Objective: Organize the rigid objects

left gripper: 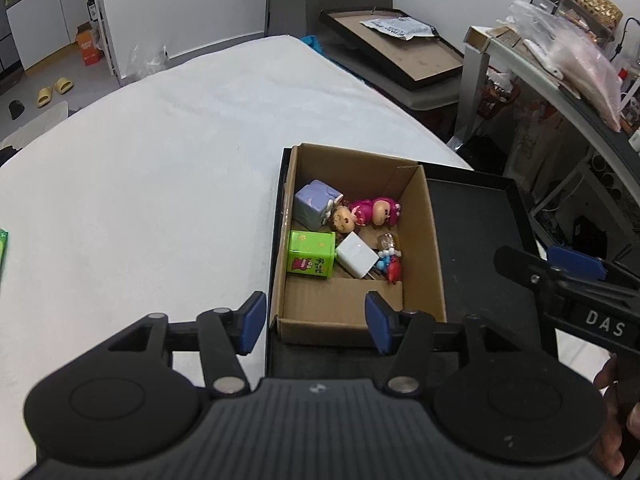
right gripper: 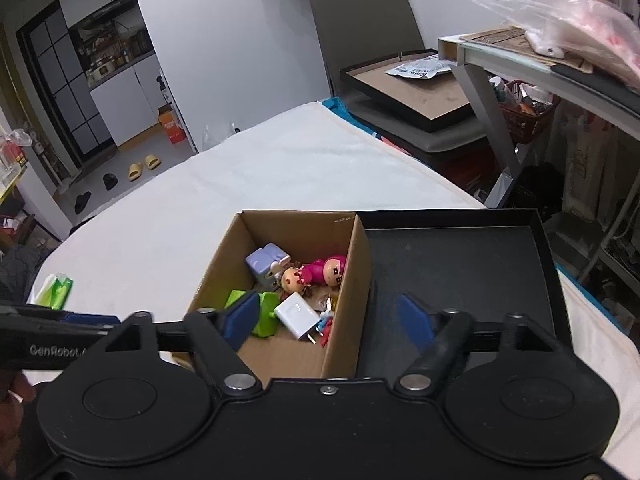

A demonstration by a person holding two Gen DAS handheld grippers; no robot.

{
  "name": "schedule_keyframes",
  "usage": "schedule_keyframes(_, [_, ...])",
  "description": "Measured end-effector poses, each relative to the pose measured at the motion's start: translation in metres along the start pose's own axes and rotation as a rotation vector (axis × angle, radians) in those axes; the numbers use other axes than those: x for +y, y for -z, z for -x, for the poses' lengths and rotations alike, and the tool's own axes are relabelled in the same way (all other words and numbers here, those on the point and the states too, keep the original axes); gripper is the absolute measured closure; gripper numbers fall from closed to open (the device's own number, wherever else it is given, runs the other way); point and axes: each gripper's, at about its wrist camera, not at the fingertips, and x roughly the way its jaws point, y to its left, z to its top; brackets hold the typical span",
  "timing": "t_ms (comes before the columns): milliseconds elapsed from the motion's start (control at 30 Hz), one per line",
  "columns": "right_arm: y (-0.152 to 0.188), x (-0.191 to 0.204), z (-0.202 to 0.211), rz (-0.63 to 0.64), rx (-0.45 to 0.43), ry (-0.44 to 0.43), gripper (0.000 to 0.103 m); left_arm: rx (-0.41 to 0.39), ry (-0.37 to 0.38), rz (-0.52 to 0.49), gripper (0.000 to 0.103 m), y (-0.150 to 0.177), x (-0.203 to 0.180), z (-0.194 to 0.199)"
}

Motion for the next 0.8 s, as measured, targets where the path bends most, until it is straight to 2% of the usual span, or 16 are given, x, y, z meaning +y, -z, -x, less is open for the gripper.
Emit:
schedule_keyframes(167, [0.003, -0.002, 0.025, -0.039, -0.046, 0.029, 0.02, -0.03, 0.014, -0.016, 0.047, 0.005, -0.005, 0.017])
schedule_keyframes(267, [0.004, -0.003, 0.041, -0.048, -0.063, 0.045, 0.008, -0.034, 0.023, -0.024, 0.046, 0.008, -0.008, 0.028])
schedule_keyframes(333, [0.004, -0.003, 0.052, -0.056, -0.073, 0.053, 0.0, -0.043, 0.024, -0.035, 0.039, 0.01, -0.011, 0.036])
schedule_keyframes(467, [0.006, -0.006, 0.075, -0.098, -0.09, 0.05, 0.0, -0.072, 0.006, -0.054, 0.027, 0.014, -0.015, 0.052])
schedule_keyframes(800, [0.021, 0.001, 0.115, -0.129, -0.13, 0.096, 0.0, -0.105, 0.056, -0.08, 0.015, 0.04, -0.017, 0.093])
